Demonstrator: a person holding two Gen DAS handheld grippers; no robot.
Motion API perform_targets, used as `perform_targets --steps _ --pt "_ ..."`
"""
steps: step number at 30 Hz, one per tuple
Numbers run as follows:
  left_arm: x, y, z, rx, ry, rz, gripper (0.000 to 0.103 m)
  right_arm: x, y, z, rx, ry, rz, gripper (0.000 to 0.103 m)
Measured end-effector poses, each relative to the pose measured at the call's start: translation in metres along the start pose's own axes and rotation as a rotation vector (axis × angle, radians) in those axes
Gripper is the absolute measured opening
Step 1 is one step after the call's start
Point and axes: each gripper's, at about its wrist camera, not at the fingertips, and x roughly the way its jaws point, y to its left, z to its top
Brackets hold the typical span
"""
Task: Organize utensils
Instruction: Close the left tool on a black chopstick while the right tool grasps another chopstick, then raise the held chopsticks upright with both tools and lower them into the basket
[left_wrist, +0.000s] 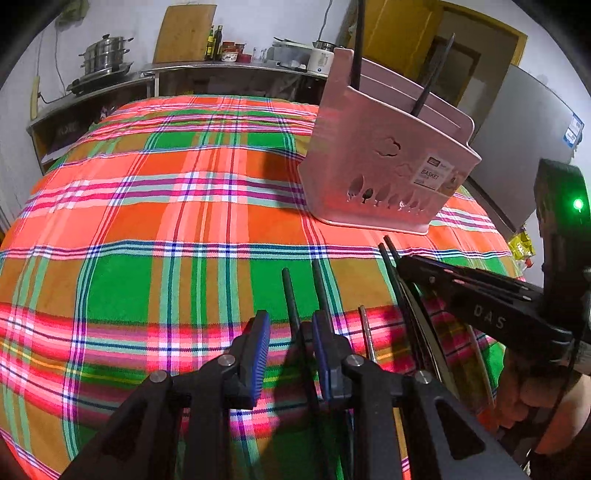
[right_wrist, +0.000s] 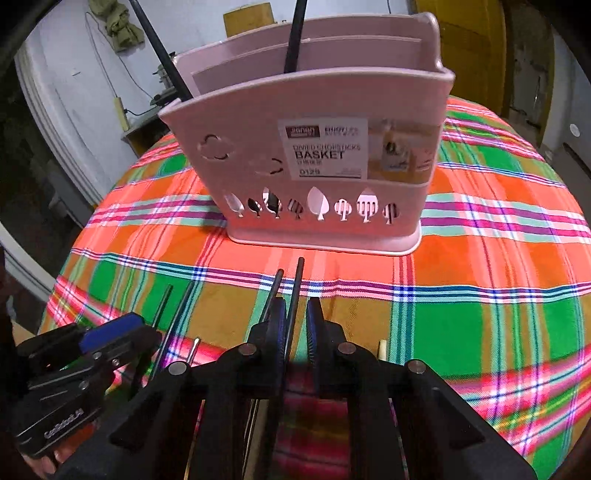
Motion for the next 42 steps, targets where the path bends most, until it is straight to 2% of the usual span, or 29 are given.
perform_targets --steps 2,6,11,17,22,24,27,35,42 --pt "0.000 -0.002 0.001 0.008 0.001 0.016 0.022 0.001 -0.001 0.002 -0.002 0.003 -0.008 0.007" --pt "0.001 0.000 0.003 0.007 0.005 0.037 0.016 -0.003 -0.010 0.002 0.013 0.010 -0.019 0.006" --pt "0.000 0.003 0.003 -0.005 0.009 0.052 0.016 -0.013 -0.020 -0.004 0.037 0.029 -0.025 0.006" --pt "0.006 -0.005 0.008 0.058 0.035 0.080 0.016 -0.010 -0.011 0.000 -0.013 0.067 -0.067 0.006" --pt "0.009 -0.007 0.014 0.082 0.059 0.087 0.016 -0.006 -0.009 0.002 -0.016 0.069 -0.067 0.006" --pt "0.009 -0.007 0.015 0.085 0.064 0.097 0.007 -0.007 -0.011 0.002 -0.008 0.069 -0.057 0.006" --pt "0.009 -0.003 0.020 0.056 0.074 0.071 0.006 -0.011 -0.013 0.001 0.008 0.063 -0.036 0.006" --pt "-0.028 -0.012 0.034 0.074 -0.002 0.045 0.004 -0.043 -0.010 0.010 0.005 -0.008 -0.007 0.006" --pt "-0.085 -0.022 0.060 0.111 -0.115 0.020 0.004 -0.090 -0.008 0.029 -0.001 -0.110 0.005 0.005"
